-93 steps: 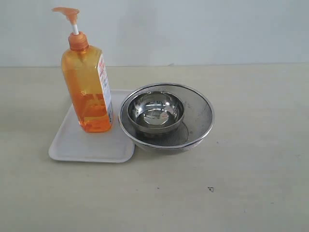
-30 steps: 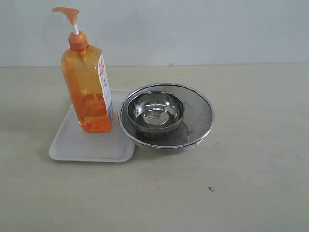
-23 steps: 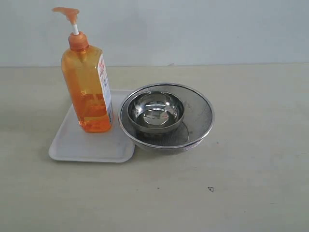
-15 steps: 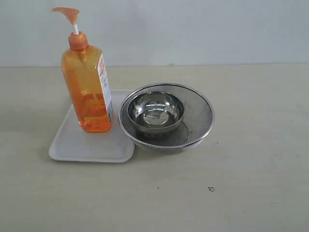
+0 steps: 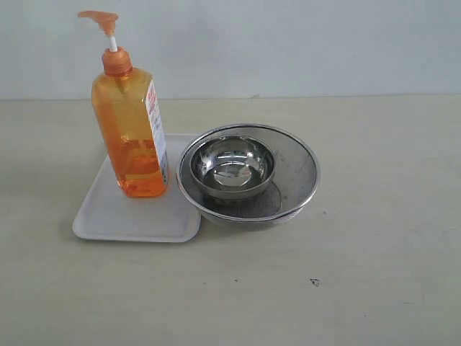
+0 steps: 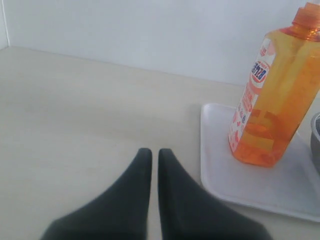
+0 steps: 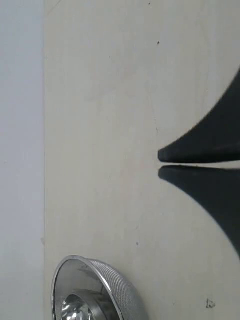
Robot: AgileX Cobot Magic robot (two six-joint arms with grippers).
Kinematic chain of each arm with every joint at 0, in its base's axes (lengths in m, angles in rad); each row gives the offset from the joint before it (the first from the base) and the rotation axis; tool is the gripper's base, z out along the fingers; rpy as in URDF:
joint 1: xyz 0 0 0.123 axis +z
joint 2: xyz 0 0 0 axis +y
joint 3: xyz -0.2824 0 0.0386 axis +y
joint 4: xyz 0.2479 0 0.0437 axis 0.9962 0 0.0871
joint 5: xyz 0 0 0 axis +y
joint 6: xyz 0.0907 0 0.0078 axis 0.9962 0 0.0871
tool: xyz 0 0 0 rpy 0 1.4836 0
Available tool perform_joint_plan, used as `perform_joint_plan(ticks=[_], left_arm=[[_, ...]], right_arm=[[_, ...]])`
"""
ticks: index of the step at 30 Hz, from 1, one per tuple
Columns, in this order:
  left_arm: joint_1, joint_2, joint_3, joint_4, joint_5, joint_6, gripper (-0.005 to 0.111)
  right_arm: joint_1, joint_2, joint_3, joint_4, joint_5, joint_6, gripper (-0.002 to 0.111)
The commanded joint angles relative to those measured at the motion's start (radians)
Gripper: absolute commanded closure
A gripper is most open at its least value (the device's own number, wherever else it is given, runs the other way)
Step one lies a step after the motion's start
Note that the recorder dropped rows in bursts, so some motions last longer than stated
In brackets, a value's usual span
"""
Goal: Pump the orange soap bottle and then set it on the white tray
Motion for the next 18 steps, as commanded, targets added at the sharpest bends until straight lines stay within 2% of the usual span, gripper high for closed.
perform_joint_plan(ticks=[1,18], left_arm=[[-0.015,-0.003,0.004,-0.028,0.005,0.006,0.102],[-0.056,-0.003,0.004,-0.014,0.003,0.006,0.102]], right_arm=[[-0.006,-0.004,0.003,-0.001,-0.005,0.002,0.108],[-0.006,-0.004,0.003,-0.001,-0.005,0.002,0.108]])
